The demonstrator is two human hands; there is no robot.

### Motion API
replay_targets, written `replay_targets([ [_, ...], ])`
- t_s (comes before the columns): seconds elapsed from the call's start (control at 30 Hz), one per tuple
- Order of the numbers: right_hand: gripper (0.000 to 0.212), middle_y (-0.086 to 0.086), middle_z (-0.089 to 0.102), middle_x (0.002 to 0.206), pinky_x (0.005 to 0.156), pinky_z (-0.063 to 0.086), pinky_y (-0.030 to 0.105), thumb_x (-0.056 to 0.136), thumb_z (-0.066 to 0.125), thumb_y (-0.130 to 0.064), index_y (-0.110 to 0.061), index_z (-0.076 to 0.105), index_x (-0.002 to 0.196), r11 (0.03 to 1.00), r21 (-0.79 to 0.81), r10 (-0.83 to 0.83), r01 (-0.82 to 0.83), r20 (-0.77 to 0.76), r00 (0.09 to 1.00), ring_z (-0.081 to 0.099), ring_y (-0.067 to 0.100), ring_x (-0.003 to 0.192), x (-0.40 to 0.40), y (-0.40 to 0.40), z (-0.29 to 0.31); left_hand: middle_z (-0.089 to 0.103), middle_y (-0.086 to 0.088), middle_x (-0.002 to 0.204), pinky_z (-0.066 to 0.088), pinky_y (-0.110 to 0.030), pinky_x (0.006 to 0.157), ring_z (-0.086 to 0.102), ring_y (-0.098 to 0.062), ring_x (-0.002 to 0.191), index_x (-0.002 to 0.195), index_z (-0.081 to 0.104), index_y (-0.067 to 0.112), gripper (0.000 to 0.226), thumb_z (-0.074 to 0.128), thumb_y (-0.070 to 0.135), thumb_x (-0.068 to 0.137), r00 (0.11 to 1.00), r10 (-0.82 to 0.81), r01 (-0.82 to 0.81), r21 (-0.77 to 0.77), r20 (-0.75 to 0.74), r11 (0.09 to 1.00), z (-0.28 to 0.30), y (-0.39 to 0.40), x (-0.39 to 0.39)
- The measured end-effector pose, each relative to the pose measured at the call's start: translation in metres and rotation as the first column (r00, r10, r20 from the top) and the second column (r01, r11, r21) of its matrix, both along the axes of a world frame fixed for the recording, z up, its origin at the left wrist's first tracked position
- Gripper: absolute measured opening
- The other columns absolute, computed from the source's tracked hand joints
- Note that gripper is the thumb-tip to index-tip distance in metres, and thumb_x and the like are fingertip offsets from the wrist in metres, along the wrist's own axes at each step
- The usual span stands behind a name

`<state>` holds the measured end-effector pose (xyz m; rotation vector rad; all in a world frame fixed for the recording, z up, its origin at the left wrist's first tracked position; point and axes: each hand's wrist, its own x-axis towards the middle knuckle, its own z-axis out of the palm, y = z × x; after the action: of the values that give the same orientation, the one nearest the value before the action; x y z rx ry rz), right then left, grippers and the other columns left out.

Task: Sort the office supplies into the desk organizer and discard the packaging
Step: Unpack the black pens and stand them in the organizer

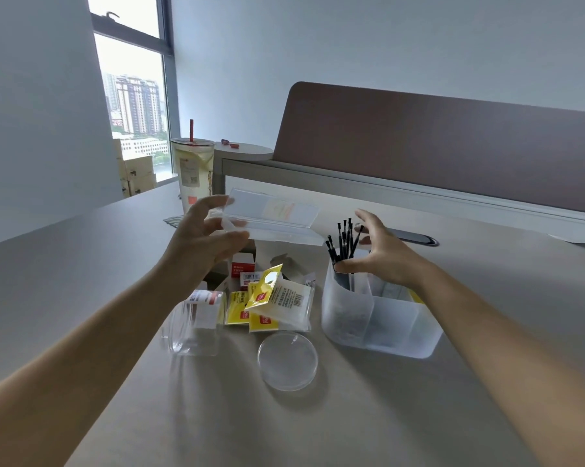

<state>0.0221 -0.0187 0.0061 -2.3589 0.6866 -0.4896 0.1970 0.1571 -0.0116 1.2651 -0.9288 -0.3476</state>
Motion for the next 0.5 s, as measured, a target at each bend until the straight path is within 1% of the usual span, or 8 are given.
replay_targets([
  [0.1, 0.099, 0.004, 0.016, 0.152, 0.108, 0.025, 0.035, 0.069, 0.075, -0.026, -0.023, 0.007, 0.142, 1.000, 0.029, 0.007, -0.008, 0.040, 0.999, 0.022, 0.021, 0.137, -0.003, 0.004, -0.001, 0.059, -0.001, 0.093, 0.052, -0.010, 0.061, 0.060, -0.018, 0.086, 0.111, 0.041, 0.020, 0.042, 0.057, -0.001, 0.079, 1.000, 0.023, -0.024, -0.014, -0.017, 1.000, -0.001, 0.005, -0.002],
  [0.17, 0.096, 0.003, 0.015, 0.151, 0.110, 0.022, 0.036, 0.069, 0.074, -0.030, -0.022, 0.011, 0.142, 1.000, -0.006, -0.005, 0.005, 0.038, 0.999, 0.019, 0.020, 0.138, -0.007, 0.007, -0.001, 0.059, -0.002, 0.092, 0.052, -0.011, 0.062, 0.060, -0.018, 0.086, 0.111, 0.041, 0.019, 0.041, 0.056, -0.002, 0.079, 0.999, 0.021, -0.022, -0.031, -0.035, 0.999, 0.001, 0.008, -0.004],
  [0.27, 0.082, 0.006, 0.020, 0.148, 0.110, 0.019, 0.033, 0.074, 0.069, -0.033, -0.017, 0.021, 0.140, 0.986, -0.153, -0.052, 0.067, 0.104, 0.993, 0.019, 0.020, 0.137, -0.015, 0.016, 0.000, 0.058, -0.002, 0.093, 0.052, -0.012, 0.065, 0.060, -0.019, 0.088, 0.112, 0.041, 0.018, 0.042, 0.056, -0.002, 0.079, 0.998, 0.037, -0.040, -0.058, -0.060, 0.998, 0.004, 0.015, -0.007],
  [0.37, 0.062, 0.007, 0.035, 0.140, 0.106, 0.020, 0.026, 0.080, 0.063, -0.028, -0.013, 0.036, 0.133, 0.941, -0.319, -0.046, 0.109, 0.200, 0.979, 0.028, 0.019, 0.131, -0.024, 0.033, 0.000, 0.059, -0.003, 0.094, 0.053, -0.014, 0.068, 0.060, -0.021, 0.090, 0.110, 0.041, 0.018, 0.041, 0.057, -0.002, 0.079, 0.997, 0.048, -0.052, -0.071, -0.056, 0.996, 0.007, 0.028, -0.015],
  [0.43, 0.052, 0.007, 0.043, 0.134, 0.100, 0.022, 0.021, 0.081, 0.062, -0.026, -0.012, 0.043, 0.128, 0.914, -0.397, 0.002, 0.082, 0.207, 0.978, 0.034, 0.019, 0.127, -0.032, 0.051, -0.006, 0.058, -0.004, 0.093, 0.054, -0.015, 0.066, 0.061, -0.021, 0.086, 0.103, 0.045, 0.022, 0.036, 0.057, -0.002, 0.078, 0.996, 0.061, -0.066, -0.089, -0.060, 0.994, 0.006, 0.040, -0.025],
  [0.5, 0.050, 0.007, 0.049, 0.128, 0.093, 0.023, 0.019, 0.080, 0.060, -0.032, -0.012, 0.048, 0.123, 0.897, -0.442, 0.062, 0.026, 0.182, 0.981, 0.039, 0.018, 0.122, -0.041, 0.072, -0.015, 0.058, -0.004, 0.091, 0.054, -0.016, 0.067, 0.061, -0.021, 0.084, 0.093, 0.046, 0.027, 0.035, 0.058, -0.002, 0.077, 0.994, 0.077, -0.085, -0.106, -0.073, 0.991, 0.001, 0.054, -0.037],
])
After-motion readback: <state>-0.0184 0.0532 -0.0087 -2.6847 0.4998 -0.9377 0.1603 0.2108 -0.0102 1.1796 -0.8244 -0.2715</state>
